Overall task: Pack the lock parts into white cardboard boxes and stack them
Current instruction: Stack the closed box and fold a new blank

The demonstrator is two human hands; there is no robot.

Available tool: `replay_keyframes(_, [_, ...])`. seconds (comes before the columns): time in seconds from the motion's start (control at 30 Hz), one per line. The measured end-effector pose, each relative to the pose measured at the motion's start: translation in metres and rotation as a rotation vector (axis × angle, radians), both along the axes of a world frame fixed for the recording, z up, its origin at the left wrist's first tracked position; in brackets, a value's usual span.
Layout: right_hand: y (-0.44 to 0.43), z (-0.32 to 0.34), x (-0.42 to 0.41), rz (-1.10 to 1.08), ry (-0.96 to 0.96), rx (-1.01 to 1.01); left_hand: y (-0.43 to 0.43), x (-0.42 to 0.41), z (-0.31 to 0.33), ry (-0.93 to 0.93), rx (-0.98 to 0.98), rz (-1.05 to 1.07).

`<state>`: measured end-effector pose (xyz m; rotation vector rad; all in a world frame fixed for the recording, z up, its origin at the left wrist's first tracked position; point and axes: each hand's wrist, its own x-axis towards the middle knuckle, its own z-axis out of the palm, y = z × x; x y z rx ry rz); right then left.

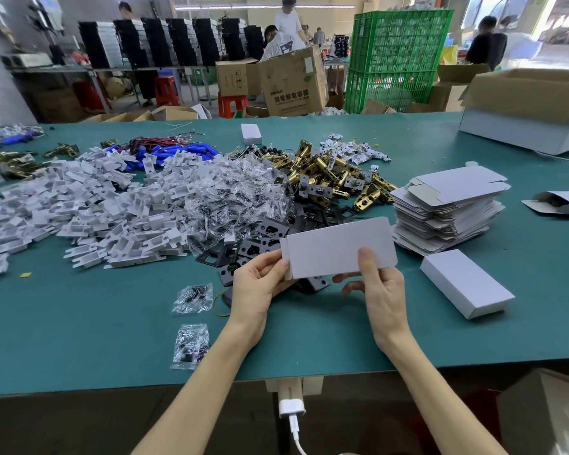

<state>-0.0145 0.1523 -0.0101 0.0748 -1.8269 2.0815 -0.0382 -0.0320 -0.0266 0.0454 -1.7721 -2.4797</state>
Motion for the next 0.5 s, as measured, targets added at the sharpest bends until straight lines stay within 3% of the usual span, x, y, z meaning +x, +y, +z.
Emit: replay_keyframes(0.5, [-0.0018,-0.0039,-0.0025,0.102,-0.026,0.068,-0.0031,0.0001,0.0025,0.025,0.017,0.125])
